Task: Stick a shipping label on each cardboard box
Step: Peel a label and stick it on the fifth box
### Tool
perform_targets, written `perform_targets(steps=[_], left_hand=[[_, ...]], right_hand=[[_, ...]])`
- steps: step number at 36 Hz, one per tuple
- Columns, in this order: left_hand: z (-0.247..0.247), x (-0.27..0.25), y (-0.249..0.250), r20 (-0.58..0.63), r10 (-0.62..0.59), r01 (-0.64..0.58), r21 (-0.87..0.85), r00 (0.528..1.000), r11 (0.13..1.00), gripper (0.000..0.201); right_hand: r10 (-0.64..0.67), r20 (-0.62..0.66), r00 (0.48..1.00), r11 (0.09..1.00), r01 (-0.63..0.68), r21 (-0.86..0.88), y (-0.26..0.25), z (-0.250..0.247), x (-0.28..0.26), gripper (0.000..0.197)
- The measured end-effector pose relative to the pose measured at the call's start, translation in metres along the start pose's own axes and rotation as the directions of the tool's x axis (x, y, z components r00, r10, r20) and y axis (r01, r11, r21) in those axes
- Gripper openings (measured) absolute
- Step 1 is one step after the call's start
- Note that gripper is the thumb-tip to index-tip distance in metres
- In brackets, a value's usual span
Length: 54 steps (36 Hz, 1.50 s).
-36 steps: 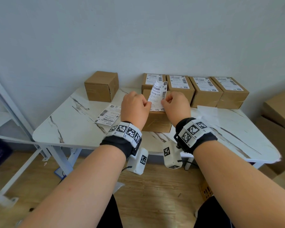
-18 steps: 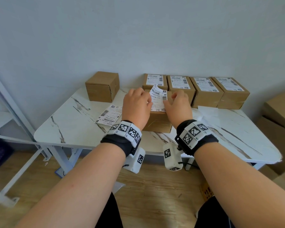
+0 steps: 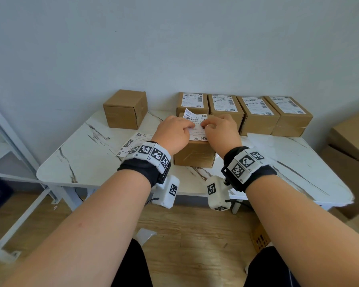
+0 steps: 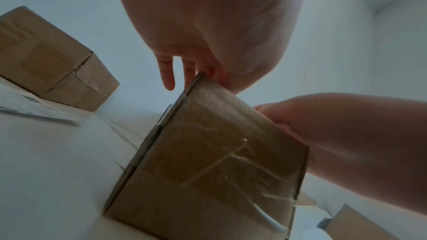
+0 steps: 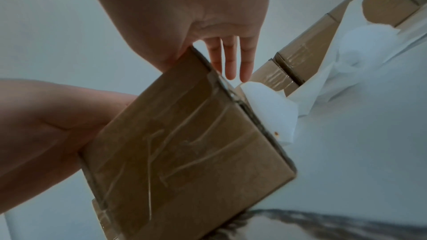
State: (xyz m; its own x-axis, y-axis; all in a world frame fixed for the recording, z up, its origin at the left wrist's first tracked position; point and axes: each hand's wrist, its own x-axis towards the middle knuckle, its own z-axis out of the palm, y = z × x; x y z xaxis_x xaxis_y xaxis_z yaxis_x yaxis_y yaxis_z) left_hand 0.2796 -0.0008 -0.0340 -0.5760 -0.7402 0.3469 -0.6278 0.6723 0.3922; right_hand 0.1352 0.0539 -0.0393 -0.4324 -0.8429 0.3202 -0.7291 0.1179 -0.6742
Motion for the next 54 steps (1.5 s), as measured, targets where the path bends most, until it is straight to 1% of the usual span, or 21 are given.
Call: perform_targets(steps=[7, 11, 13, 16, 19, 22, 24, 27, 29, 32, 36, 41, 45, 48, 51, 54], left_hand=[[-0.002, 0.012, -0.005, 0.095, -0.074, 0.081, -0.067, 0.993, 0.995, 0.041], [-0.005, 0.016, -0.007, 0.134, -0.094, 0.119, -0.188, 0.987, 0.975, 0.037], [-0.006, 0.019, -0.008, 0.159, -0.09, 0.125, -0.224, 0.983, 0.967, 0.037], [-0.007, 0.022, -0.009, 0.202, -0.083, 0.131, -0.24, 0.976, 0.962, 0.041], [-0.006, 0.026, -0.01, 0.233, -0.091, 0.152, -0.259, 0.968, 0.954, 0.043], [-0.004, 0.03, -0.011, 0.256, -0.117, 0.199, -0.324, 0.96, 0.925, 0.038], [-0.001, 0.032, -0.011, 0.239, -0.135, 0.215, -0.351, 0.962, 0.911, 0.033], [0.006, 0.036, -0.013, 0.163, -0.13, 0.175, -0.296, 0.978, 0.939, 0.028], [0.01, 0.037, -0.015, 0.129, -0.127, 0.157, -0.26, 0.984, 0.953, 0.027], [0.014, 0.037, -0.015, 0.12, -0.162, 0.189, -0.272, 0.979, 0.944, 0.031], [0.017, 0.035, -0.014, 0.138, -0.171, 0.206, -0.305, 0.976, 0.93, 0.039], [0.016, 0.035, -0.013, 0.173, -0.167, 0.211, -0.276, 0.971, 0.938, 0.047], [0.017, 0.038, -0.017, 0.219, -0.175, 0.231, -0.263, 0.96, 0.937, 0.051], [0.018, 0.04, -0.019, 0.237, -0.172, 0.229, -0.238, 0.956, 0.944, 0.049], [0.019, 0.04, -0.019, 0.24, -0.186, 0.233, -0.186, 0.953, 0.955, 0.05], [0.02, 0.039, -0.016, 0.236, -0.204, 0.237, -0.121, 0.95, 0.964, 0.05]], right_hand=[[0.055, 0.096, 0.994, 0.998, -0.054, -0.009, 0.0, 0.002, 0.011, 0.035], [0.093, 0.138, 0.986, 0.994, -0.1, 0.04, 0.002, 0.004, 0.019, 0.035], [0.104, 0.157, 0.982, 0.991, -0.116, 0.069, -0.001, 0.006, 0.022, 0.04], [0.118, 0.177, 0.977, 0.99, -0.13, 0.055, -0.003, 0.008, 0.026, 0.053], [0.134, 0.199, 0.971, 0.989, -0.145, 0.041, -0.005, 0.011, 0.031, 0.056], [0.153, 0.21, 0.966, 0.987, -0.159, 0.012, -0.005, 0.012, 0.036, 0.056], [0.148, 0.223, 0.963, 0.988, -0.152, -0.001, -0.005, 0.012, 0.037, 0.053], [0.149, 0.249, 0.957, 0.989, -0.147, -0.024, -0.005, 0.012, 0.039, 0.046], [0.166, 0.251, 0.954, 0.986, -0.163, -0.035, -0.003, 0.014, 0.04, 0.046], [0.179, 0.245, 0.953, 0.984, -0.174, -0.042, -0.002, 0.017, 0.04, 0.05], [0.178, 0.256, 0.95, 0.984, -0.176, -0.031, -0.001, 0.017, 0.039, 0.051], [0.147, 0.279, 0.949, 0.989, -0.143, -0.034, -0.002, 0.016, 0.038, 0.049], [0.152, 0.304, 0.94, 0.988, -0.148, -0.038, -0.004, 0.016, 0.039, 0.05], [0.175, 0.317, 0.932, 0.985, -0.17, -0.043, -0.005, 0.017, 0.039, 0.054], [0.198, 0.304, 0.932, 0.98, -0.184, -0.075, -0.011, 0.014, 0.037, 0.049], [0.2, 0.288, 0.937, 0.978, -0.17, -0.124, -0.013, 0.009, 0.035, 0.048]])
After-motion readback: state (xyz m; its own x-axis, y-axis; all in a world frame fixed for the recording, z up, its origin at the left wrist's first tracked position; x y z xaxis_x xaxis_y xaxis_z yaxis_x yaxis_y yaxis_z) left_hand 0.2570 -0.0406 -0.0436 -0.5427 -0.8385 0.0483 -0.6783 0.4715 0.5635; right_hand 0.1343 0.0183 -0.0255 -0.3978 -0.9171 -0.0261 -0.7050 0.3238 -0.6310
